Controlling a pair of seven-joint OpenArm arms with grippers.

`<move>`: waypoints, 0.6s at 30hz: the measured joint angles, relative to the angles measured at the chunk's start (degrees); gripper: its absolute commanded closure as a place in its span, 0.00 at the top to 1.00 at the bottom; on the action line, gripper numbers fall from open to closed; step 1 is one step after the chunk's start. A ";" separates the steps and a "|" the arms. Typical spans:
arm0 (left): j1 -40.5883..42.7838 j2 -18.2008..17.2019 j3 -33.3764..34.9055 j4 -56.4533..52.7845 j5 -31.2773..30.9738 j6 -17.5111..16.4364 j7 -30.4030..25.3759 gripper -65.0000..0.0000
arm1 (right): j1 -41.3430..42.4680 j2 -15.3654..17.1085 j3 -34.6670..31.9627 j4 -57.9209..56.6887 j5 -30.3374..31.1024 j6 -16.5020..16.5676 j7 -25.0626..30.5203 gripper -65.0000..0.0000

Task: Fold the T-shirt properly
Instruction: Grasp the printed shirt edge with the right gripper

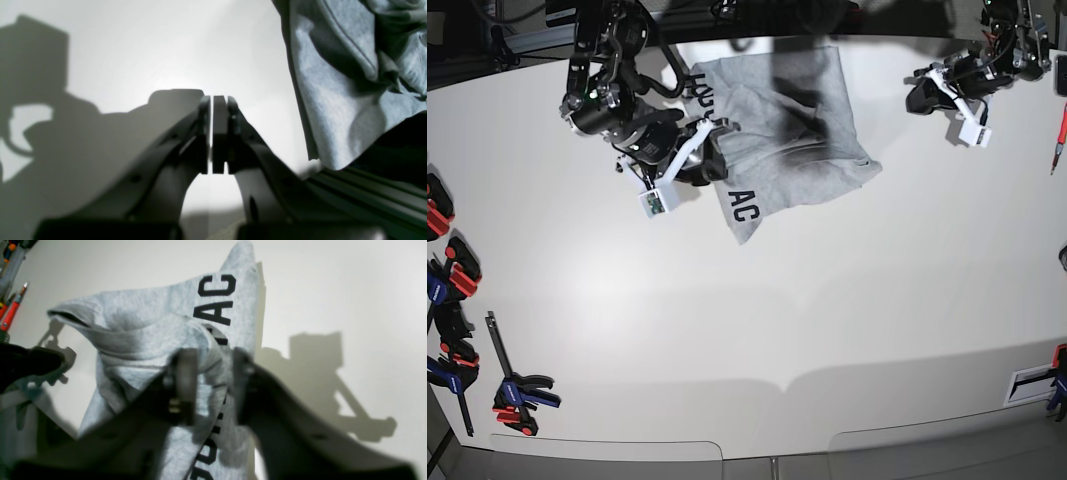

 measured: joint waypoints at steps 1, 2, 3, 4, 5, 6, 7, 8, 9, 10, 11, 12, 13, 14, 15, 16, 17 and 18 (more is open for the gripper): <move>0.00 0.00 0.00 0.00 0.00 0.00 -0.02 0.00 | 0.00 -0.02 0.00 0.00 0.00 0.04 -0.09 0.03; 0.00 -0.02 0.00 0.00 0.00 0.00 -0.15 0.00 | 0.00 -0.02 0.00 0.00 0.04 0.04 -0.09 0.00; 0.00 -0.02 0.00 0.00 0.00 0.00 -0.17 0.00 | 0.00 -0.02 0.00 0.00 0.04 0.04 -0.15 0.00; 0.00 -0.02 0.00 0.00 0.00 0.00 -0.15 0.00 | 0.00 0.00 0.00 0.00 0.07 0.04 -0.15 0.00; 0.00 0.00 0.00 0.00 0.00 0.00 -0.15 0.00 | 0.00 0.00 0.00 0.00 0.07 0.04 -0.15 0.00; 0.00 0.00 0.00 0.00 0.00 0.00 -0.17 0.00 | 0.00 0.00 0.00 0.00 0.07 0.04 -0.37 0.00; 0.00 0.00 0.00 0.00 0.00 0.00 -0.17 0.00 | 0.00 0.00 0.00 0.00 0.04 0.04 -0.55 0.00; 0.00 0.00 0.00 0.00 0.00 0.00 -0.15 0.00 | 0.00 0.00 0.00 0.00 0.04 0.04 -0.55 0.00; 0.00 0.00 0.00 0.00 0.00 0.00 -0.15 0.00 | 0.00 -0.02 0.00 0.00 0.04 0.04 -0.55 0.00; 0.00 -0.02 0.00 0.00 0.00 0.00 -0.15 0.00 | 0.02 -0.02 0.00 0.00 0.07 0.04 -0.52 0.00; 0.00 -0.02 0.00 0.00 0.00 0.00 -0.17 0.00 | 0.07 -0.02 0.00 0.00 0.07 0.04 -0.52 0.00; 0.00 -0.02 0.00 0.00 0.00 0.00 -0.15 0.00 | 0.20 0.00 0.00 0.00 0.04 0.04 -0.55 0.05; 0.00 0.00 0.00 0.00 0.00 0.00 -0.17 0.00 | 0.33 0.00 0.00 0.00 -0.02 0.04 -0.48 0.19; 0.00 0.00 0.00 0.00 0.00 0.00 -0.15 0.00 | 0.48 0.00 0.00 0.00 -0.09 0.07 0.00 0.32; 0.00 0.00 0.00 0.00 0.00 0.00 -0.15 0.00 | 0.50 0.00 0.00 0.00 -0.11 0.07 1.22 0.43; 0.00 0.00 0.00 0.00 0.00 0.00 -0.15 0.00 | 0.50 0.00 0.00 0.00 -0.15 0.07 2.95 0.50; 0.00 0.00 0.00 0.00 0.00 0.00 -0.15 0.00 | 0.50 -0.02 0.00 0.00 -0.63 0.07 4.28 0.52; 0.00 -0.02 0.00 0.00 0.00 0.00 -0.15 0.00 | 0.50 -0.02 0.00 0.00 -1.60 0.07 5.81 0.52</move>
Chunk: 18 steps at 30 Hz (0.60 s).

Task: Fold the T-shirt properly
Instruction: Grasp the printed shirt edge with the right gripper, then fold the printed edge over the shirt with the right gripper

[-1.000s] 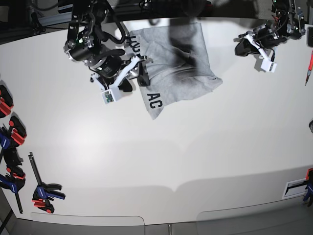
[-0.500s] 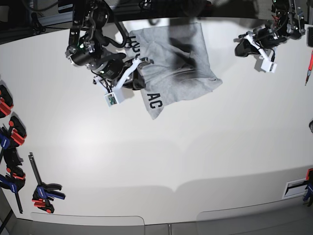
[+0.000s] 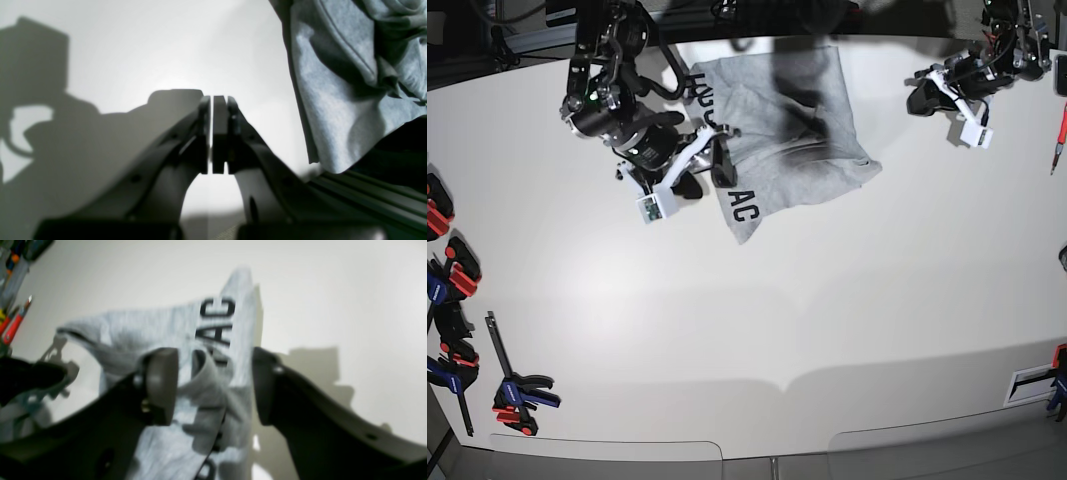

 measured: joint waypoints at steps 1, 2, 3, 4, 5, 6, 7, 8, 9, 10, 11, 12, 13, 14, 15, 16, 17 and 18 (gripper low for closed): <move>0.00 0.00 0.00 0.00 0.00 0.00 0.00 0.00 | 0.02 0.00 0.00 0.00 -0.66 0.00 1.01 0.52; 0.00 0.02 0.00 0.00 0.00 0.00 0.00 0.00 | 0.15 0.02 0.00 -0.02 -0.87 0.00 1.44 0.52; 0.00 0.02 0.00 0.00 0.00 0.00 -0.02 0.00 | 0.33 0.02 0.00 -0.24 -0.81 0.00 1.38 0.52; 0.00 0.02 0.00 0.00 0.00 0.00 0.00 0.00 | 0.68 0.02 0.00 -0.87 -0.46 0.00 1.36 0.52; 0.00 0.02 0.00 0.00 0.00 0.00 -0.02 0.00 | 0.98 0.02 0.00 -1.81 -0.09 0.00 1.36 0.52; 0.00 0.02 0.00 0.00 0.00 0.00 0.00 0.00 | 1.14 0.02 0.00 -2.93 0.24 0.00 1.36 0.52; -0.02 0.00 0.00 0.00 0.00 0.00 -0.02 0.00 | 1.29 0.02 -0.24 -4.13 0.20 0.02 0.98 0.52; -0.02 -0.02 0.00 0.00 0.00 0.00 -0.02 0.00 | 1.40 0.02 -0.63 -5.27 -0.02 0.02 0.15 0.52; 0.00 0.00 0.00 0.00 0.00 0.00 -0.02 0.00 | 1.42 0.02 -1.22 -6.19 -0.15 0.02 -0.72 0.52; 0.00 0.00 0.00 0.00 0.00 0.00 -0.02 0.00 | 1.40 0.02 -1.90 -6.78 -0.15 0.02 -1.05 0.52; 0.00 0.02 0.00 0.00 0.00 0.00 -0.02 0.00 | 1.38 0.04 -2.73 -6.95 -0.28 0.02 -1.42 0.51; 0.00 0.02 0.00 0.00 0.00 0.00 0.00 0.00 | 1.40 0.04 -3.63 -6.97 -0.24 0.02 -1.29 0.49; 0.00 0.02 0.00 0.00 0.00 0.00 -0.02 0.00 | 1.53 0.07 -4.70 -6.97 -0.22 0.02 -1.11 0.43; 0.00 0.00 0.00 0.00 0.00 0.00 -0.02 0.00 | 1.60 0.04 -5.90 -6.97 -0.22 0.02 -1.05 0.36; 0.00 0.00 0.00 0.00 0.00 0.00 -0.02 0.00 | 1.64 0.04 -7.23 -6.97 -0.13 0.02 -1.03 0.27; 0.00 0.00 0.00 0.00 0.00 0.00 0.00 0.00 | 1.64 0.04 -8.61 -6.97 -0.15 0.02 -1.11 0.17; 0.00 0.00 0.00 0.00 0.00 0.00 -0.02 0.00 | 1.60 0.04 -10.08 -6.97 -0.20 0.04 -1.16 0.08; 0.00 0.00 0.00 0.00 0.00 0.00 0.00 0.00 | 1.60 0.04 -11.56 -6.97 -0.17 0.04 -1.38 0.00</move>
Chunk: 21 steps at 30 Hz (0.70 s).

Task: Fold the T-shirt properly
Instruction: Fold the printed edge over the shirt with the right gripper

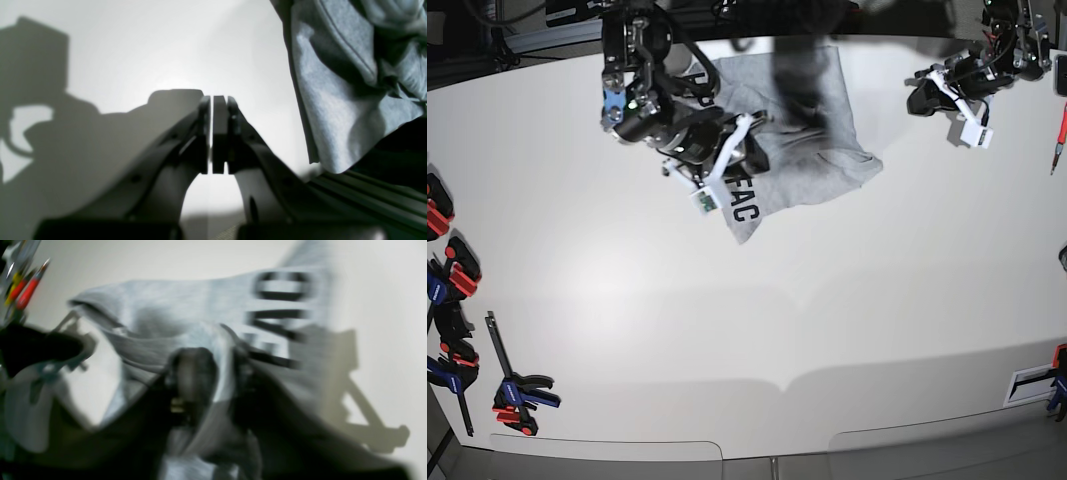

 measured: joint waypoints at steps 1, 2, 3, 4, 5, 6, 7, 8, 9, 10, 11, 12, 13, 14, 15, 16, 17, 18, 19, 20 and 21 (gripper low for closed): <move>0.00 0.02 0.00 0.00 0.00 0.00 -0.02 0.00 | 0.00 0.02 -1.42 0.00 0.13 0.02 -0.48 0.00; 0.00 0.02 0.00 0.00 0.00 0.00 0.00 0.00 | -0.02 0.04 -2.93 0.00 -0.02 0.04 -0.61 0.00; 0.00 0.02 0.00 0.00 0.00 0.00 -0.02 0.00 | -0.02 0.07 -4.44 0.00 -0.09 0.02 -0.92 0.00; 0.00 0.00 0.00 0.00 0.00 0.00 -0.02 0.00 | 0.00 0.15 -5.99 0.15 -0.04 0.02 -1.55 0.00; 0.00 0.00 0.00 0.00 0.00 0.00 -0.02 0.00 | -0.02 0.13 -7.63 0.44 -0.15 0.04 -2.36 0.00; 0.00 0.00 0.00 0.00 0.00 0.00 -0.02 0.00 | -0.02 0.13 -9.18 0.66 -0.13 0.04 -2.60 0.00; 0.00 0.00 0.00 0.00 0.00 0.00 0.00 0.00 | -0.02 0.15 -10.82 1.03 0.09 0.04 -3.32 0.00; 0.00 0.00 0.00 0.00 0.00 0.00 0.00 0.00 | -0.02 0.15 -12.46 1.44 0.11 0.04 -3.56 0.00; 0.00 0.02 0.00 0.00 0.00 0.00 -0.02 0.00 | 0.00 0.15 -14.01 1.68 0.39 0.04 -3.82 0.00; 0.00 0.00 0.00 0.00 0.00 0.00 -0.02 0.00 | 0.00 0.15 -15.52 1.84 0.66 0.04 -3.91 0.00; 0.00 0.00 0.00 0.00 0.00 0.00 -0.02 0.00 | 0.00 0.17 -16.87 1.86 1.70 0.04 -4.09 0.00; 0.00 0.00 0.00 0.00 0.00 0.00 0.00 0.00 | 0.00 0.20 -18.18 1.86 2.95 0.04 -4.37 0.00; 0.00 0.00 0.00 0.00 0.00 0.00 -0.02 0.00 | 0.00 0.26 -19.52 1.86 4.04 0.04 -4.39 0.00; 0.00 0.00 0.00 0.00 0.00 0.00 -0.02 0.00 | 0.00 0.28 -20.76 1.86 5.22 0.04 -4.52 0.00; 0.00 0.00 0.00 0.00 0.00 0.00 -0.02 0.00 | 0.00 0.28 -21.90 1.86 5.75 0.04 -4.85 0.00; 0.00 0.02 0.00 0.00 0.00 0.00 -0.02 0.00 | 0.02 0.26 -22.97 1.86 5.68 0.07 -5.27 0.00; 0.00 0.02 0.00 0.00 0.00 0.00 -0.02 0.00 | 0.02 0.15 -23.87 1.86 5.68 0.07 -6.16 0.05; 0.00 0.02 0.00 0.00 0.00 0.00 -0.02 0.00 | 0.02 0.04 -24.61 1.86 5.60 0.11 -6.97 0.14; 0.00 0.00 0.00 0.00 -0.02 0.00 -0.02 0.00 | -0.02 -0.20 -25.22 1.86 5.55 0.15 -7.39 0.22; 0.00 0.00 0.00 0.00 0.00 0.00 -0.02 0.00 | 0.00 -0.52 -25.68 1.86 5.68 0.13 -7.32 0.28; 0.00 0.00 0.00 0.00 0.00 0.00 0.00 0.00 | 0.02 -0.85 -26.05 1.86 5.75 0.13 -7.26 0.31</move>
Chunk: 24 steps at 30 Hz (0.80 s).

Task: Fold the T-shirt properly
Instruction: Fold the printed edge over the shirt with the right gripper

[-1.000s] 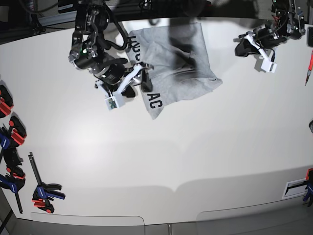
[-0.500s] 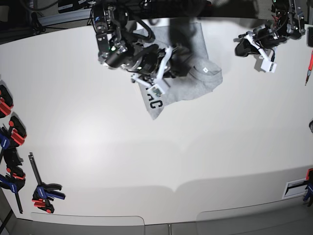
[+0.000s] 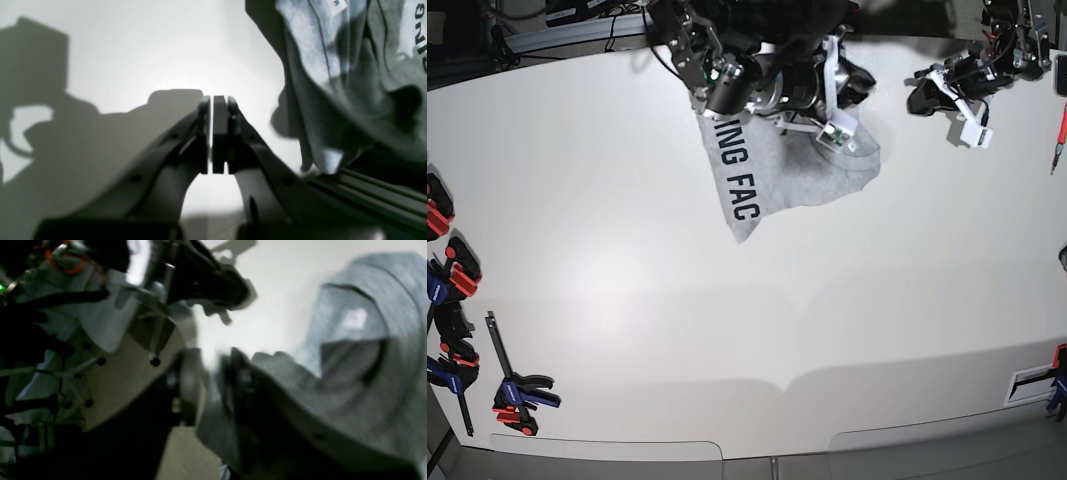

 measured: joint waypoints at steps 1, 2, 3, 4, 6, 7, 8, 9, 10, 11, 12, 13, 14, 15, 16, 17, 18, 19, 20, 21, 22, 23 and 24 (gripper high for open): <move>0.00 0.02 0.00 0.00 0.00 0.00 -0.02 0.00 | 0.09 -0.28 -0.28 0.00 0.17 0.00 0.00 0.31; 0.00 0.02 0.00 0.00 0.00 0.00 -0.02 0.00 | 0.11 -0.63 -0.28 0.00 0.39 0.00 -0.04 0.31; 0.00 0.00 0.00 0.00 0.00 0.00 0.00 0.00 | 0.11 -0.94 -0.26 0.00 0.33 0.00 0.02 0.31; 0.00 0.00 0.00 0.00 0.00 0.00 -0.02 0.00 | 0.13 -1.16 -0.22 0.00 0.28 0.00 0.02 0.31; 0.00 0.02 0.00 0.00 0.00 0.00 -0.02 0.00 | 0.46 -1.77 -0.22 0.00 0.20 0.09 -0.04 0.31; 0.00 0.02 0.00 0.00 0.00 0.00 -0.02 0.00 | 1.01 -2.10 -0.24 0.00 -0.07 0.94 -0.11 0.31; 0.00 0.02 0.00 0.00 0.00 0.00 -0.02 0.00 | 1.92 -2.21 -0.24 0.00 -0.59 2.19 -0.13 0.30; 0.00 0.00 0.00 0.00 0.00 0.00 -0.02 0.00 | 3.23 -2.19 -0.24 0.00 -1.42 3.78 -0.33 0.27; 0.00 0.00 0.00 0.00 0.00 0.00 -0.02 0.00 | 4.76 -2.21 -0.24 0.00 -3.91 5.46 -1.64 0.18; 0.00 0.00 0.00 0.00 -0.02 0.00 -0.02 0.00 | 6.43 -2.29 -0.24 0.02 -6.73 7.74 -4.28 0.05; 0.00 0.00 0.00 0.00 0.00 0.00 -0.02 0.00 | 7.89 -2.03 -0.22 0.04 -8.28 9.46 -6.54 0.00; 0.00 0.02 0.00 0.00 -0.02 0.00 -0.02 0.00 | 9.18 -0.96 -0.24 0.04 -7.91 9.51 -6.25 0.00; -0.02 0.02 0.00 0.00 0.00 0.00 0.00 0.00 | 10.23 0.17 -0.24 0.07 -6.34 10.60 -5.84 0.00; 0.00 0.00 0.00 0.00 0.00 0.00 -0.02 0.00 | 11.32 1.40 -0.26 0.11 -4.85 10.62 -6.27 0.00; 0.00 0.00 0.00 0.00 -0.02 0.00 -0.04 0.00 | 12.17 2.49 -0.28 0.13 -2.80 10.62 -7.34 0.00; 0.00 0.00 0.00 0.00 0.00 0.00 -0.02 0.00 | 12.90 3.72 -0.28 0.17 -0.24 10.62 -8.92 0.00; 0.00 0.02 0.00 0.00 0.00 0.00 -0.02 0.00 | 13.38 4.92 -0.28 0.20 2.12 10.62 -10.34 0.00; 0.00 0.00 0.00 0.00 0.00 0.00 0.00 0.00 | 13.68 5.84 -0.28 0.22 3.02 10.64 -11.13 0.00; 0.00 0.00 0.00 0.00 0.00 0.00 -0.02 0.00 | 13.79 6.51 -0.28 0.22 3.04 10.64 -11.45 0.00; 0.00 0.00 0.00 0.00 0.00 0.00 -0.02 0.00 | 13.84 7.06 -0.28 0.20 2.86 10.64 -11.41 0.00; 0.00 0.02 0.00 0.00 0.00 0.00 -0.02 0.00 | 13.94 7.63 -0.28 0.20 2.84 10.67 -11.37 0.00; 0.00 0.02 0.00 0.00 0.00 0.00 -0.02 0.00 | 13.97 8.04 -0.28 0.04 2.91 10.67 -11.34 0.00; 0.00 0.02 0.00 0.00 0.00 0.00 -0.02 0.00 | 14.10 8.24 -0.28 -0.52 2.82 10.69 -11.15 0.00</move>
